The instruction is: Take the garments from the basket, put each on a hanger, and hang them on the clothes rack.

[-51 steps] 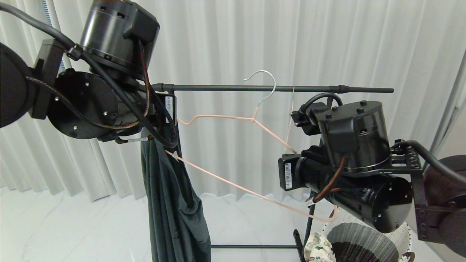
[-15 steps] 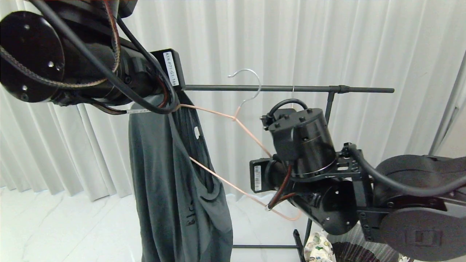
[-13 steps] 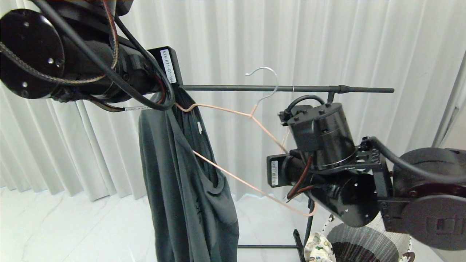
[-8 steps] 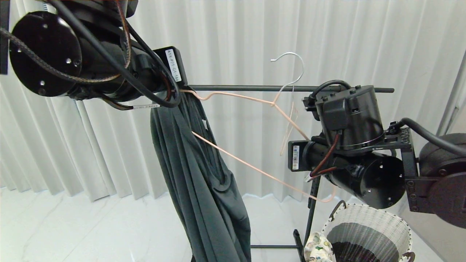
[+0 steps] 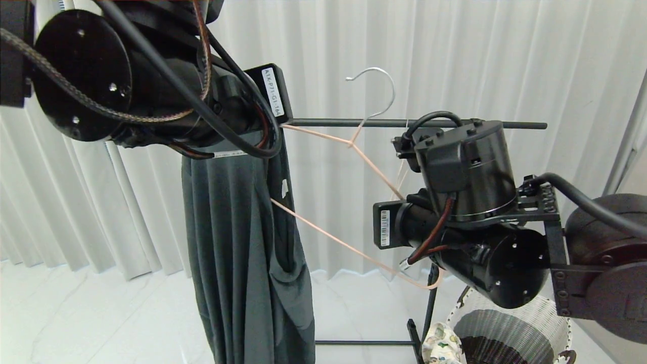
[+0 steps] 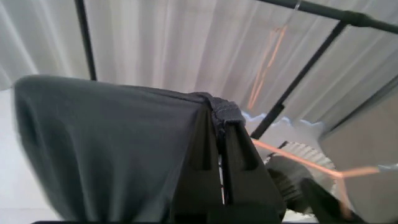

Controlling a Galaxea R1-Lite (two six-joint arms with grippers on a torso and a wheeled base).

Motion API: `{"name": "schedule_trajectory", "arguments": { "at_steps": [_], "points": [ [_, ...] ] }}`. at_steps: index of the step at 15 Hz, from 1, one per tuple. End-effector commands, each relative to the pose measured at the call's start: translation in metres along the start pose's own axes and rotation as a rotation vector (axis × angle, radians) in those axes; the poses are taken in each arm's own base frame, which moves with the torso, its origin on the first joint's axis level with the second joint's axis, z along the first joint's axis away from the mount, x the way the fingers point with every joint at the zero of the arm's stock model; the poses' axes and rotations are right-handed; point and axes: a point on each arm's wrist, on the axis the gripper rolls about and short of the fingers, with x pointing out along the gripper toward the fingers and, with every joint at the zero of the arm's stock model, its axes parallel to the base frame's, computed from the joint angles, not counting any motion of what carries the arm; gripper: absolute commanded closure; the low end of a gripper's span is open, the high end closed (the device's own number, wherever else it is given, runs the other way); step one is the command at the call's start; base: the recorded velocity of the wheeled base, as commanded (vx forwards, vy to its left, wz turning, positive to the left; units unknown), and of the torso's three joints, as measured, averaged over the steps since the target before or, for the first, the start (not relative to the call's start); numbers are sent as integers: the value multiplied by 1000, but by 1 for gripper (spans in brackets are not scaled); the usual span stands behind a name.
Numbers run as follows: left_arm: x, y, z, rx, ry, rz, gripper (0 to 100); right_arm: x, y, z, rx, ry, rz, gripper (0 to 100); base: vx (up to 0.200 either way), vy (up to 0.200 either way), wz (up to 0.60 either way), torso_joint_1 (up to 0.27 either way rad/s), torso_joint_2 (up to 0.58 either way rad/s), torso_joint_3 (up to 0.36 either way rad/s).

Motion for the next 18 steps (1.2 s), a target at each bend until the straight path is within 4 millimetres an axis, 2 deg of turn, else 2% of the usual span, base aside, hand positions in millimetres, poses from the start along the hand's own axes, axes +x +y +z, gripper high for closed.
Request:
{"name": "schedule_trajectory", "arguments": {
  "at_steps": [1,9,13,16,18],
  "points": [
    [-5,-6,1,-7,-5,-27,100,7,8,-7,-16,16,5,100,0,0,0,0,0,0],
    [-21,-25,-3,-35,1,-117,100,25,38,-4,-1,-1,42,100,0,0,0,0,0,0],
    [-38,-33,-4,-30,35,-254,100,24,40,-6,-5,1,48,100,0,0,0,0,0,0],
    [-36,-32,-5,-25,43,-250,100,24,38,-5,1,-2,42,100,0,0,0,0,0,0],
    [-31,-22,-3,-29,37,-211,100,25,30,1,14,-13,22,100,0,0,0,0,0,0]
  ]
}}
